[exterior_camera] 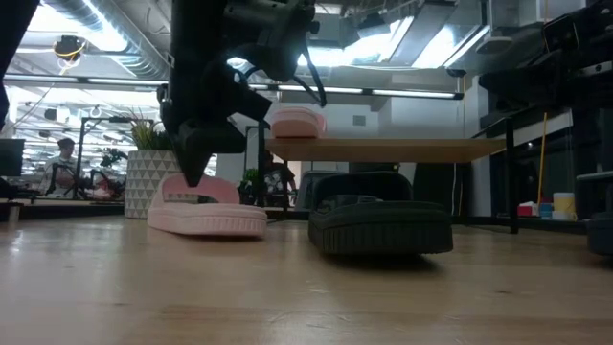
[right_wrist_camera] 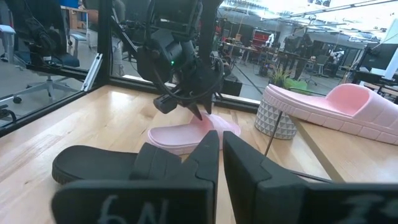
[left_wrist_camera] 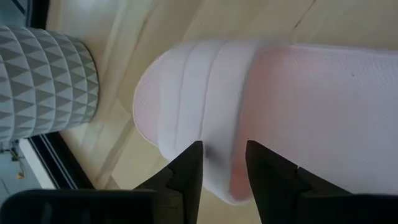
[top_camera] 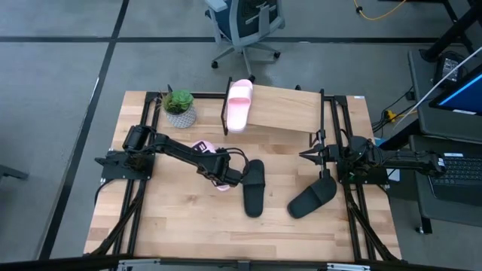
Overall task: Pick and place slides into the shelf
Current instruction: Put the pink slide on the shelf
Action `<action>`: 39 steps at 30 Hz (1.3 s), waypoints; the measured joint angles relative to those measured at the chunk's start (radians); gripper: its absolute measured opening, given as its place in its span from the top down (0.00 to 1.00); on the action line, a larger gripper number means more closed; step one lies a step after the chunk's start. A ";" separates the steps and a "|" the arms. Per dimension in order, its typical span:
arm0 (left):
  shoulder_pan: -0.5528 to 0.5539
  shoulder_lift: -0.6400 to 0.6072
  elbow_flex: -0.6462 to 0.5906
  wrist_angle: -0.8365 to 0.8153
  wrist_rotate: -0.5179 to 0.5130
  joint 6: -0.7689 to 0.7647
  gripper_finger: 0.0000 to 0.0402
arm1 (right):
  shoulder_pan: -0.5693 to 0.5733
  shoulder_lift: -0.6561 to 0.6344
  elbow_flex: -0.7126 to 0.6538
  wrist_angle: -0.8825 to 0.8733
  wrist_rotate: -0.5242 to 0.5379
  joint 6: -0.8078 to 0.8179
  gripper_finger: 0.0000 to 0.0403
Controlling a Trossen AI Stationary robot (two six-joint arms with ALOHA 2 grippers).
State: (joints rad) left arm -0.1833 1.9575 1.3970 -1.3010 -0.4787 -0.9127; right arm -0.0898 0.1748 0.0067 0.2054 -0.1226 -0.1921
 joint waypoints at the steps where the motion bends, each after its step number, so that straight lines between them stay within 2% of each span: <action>1: 0.000 0.000 0.000 0.000 -0.005 0.002 0.72 | 0.000 0.000 0.000 0.000 0.000 0.000 0.94; 24: 0.021 0.000 0.000 0.004 -0.004 0.006 0.72 | 0.000 0.000 0.000 0.000 0.000 0.000 0.94; 39: 0.021 0.000 0.000 0.005 -0.007 0.006 0.97 | 0.000 0.000 0.000 0.000 0.000 0.000 0.94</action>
State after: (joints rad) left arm -0.1623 1.9575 1.3975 -1.2959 -0.4858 -0.9072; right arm -0.0895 0.1745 0.0067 0.2054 -0.1226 -0.1925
